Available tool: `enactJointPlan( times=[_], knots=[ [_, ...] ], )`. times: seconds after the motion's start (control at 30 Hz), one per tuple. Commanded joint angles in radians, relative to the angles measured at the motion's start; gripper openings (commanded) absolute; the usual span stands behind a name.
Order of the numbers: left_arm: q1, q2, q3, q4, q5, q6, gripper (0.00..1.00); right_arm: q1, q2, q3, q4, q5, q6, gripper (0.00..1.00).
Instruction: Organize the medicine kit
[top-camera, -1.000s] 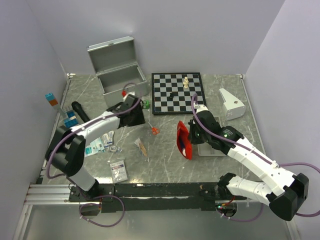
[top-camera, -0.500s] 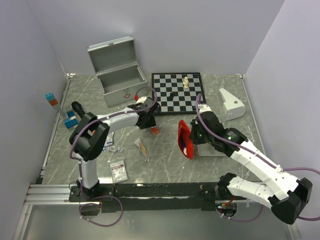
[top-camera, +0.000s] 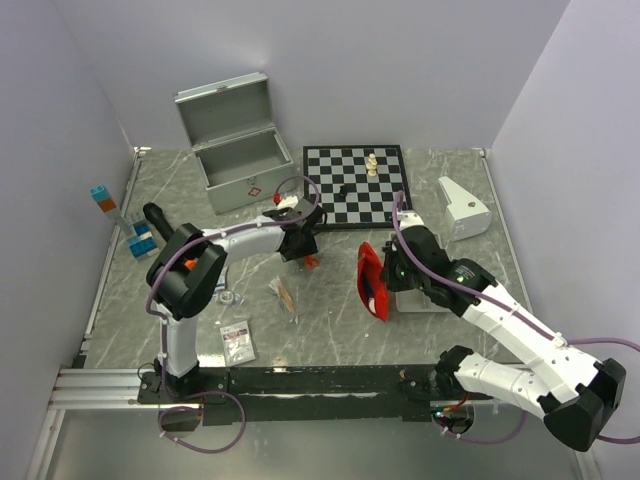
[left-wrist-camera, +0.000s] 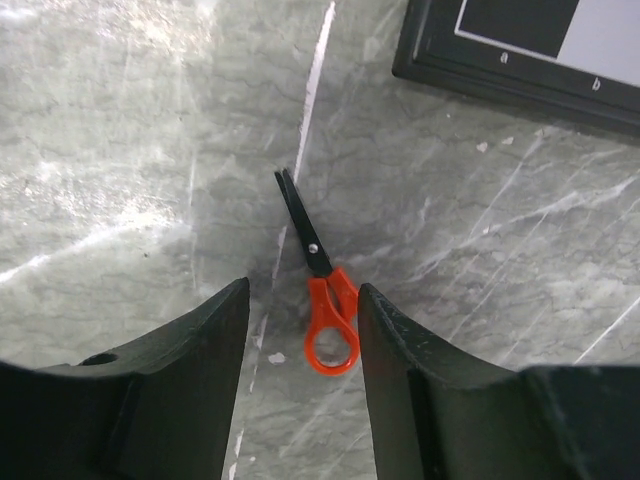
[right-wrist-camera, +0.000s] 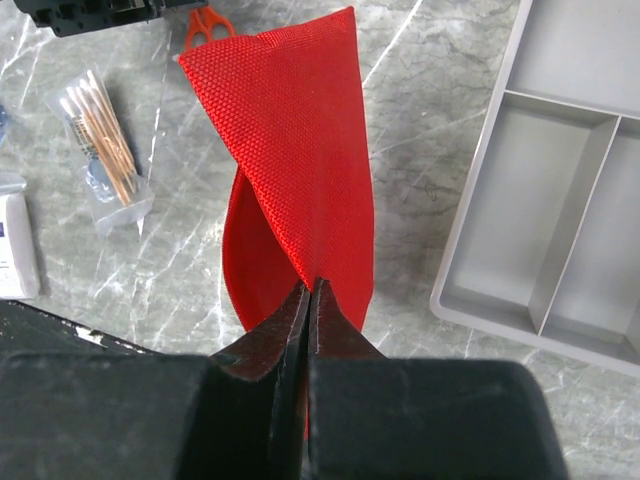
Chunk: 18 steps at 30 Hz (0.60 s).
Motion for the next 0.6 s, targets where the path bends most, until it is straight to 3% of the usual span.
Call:
enactJointPlan(
  times=[0.0, 0.33, 0.57],
  knots=[
    [-0.027, 0.018, 0.029, -0.015, -0.025, -0.01, 0.52, -0.007, -0.021, -0.01, 0.022, 0.006, 0.003, 0.0],
    [-0.05, 0.114, 0.117, -0.136, -0.118, 0.022, 0.51, -0.007, -0.029, -0.018, 0.022, 0.009, 0.009, 0.0],
    [-0.051, 0.106, 0.063, -0.148, -0.112, 0.027, 0.49, -0.007, -0.041, -0.027, 0.032, 0.006, 0.017, 0.0]
  ],
)
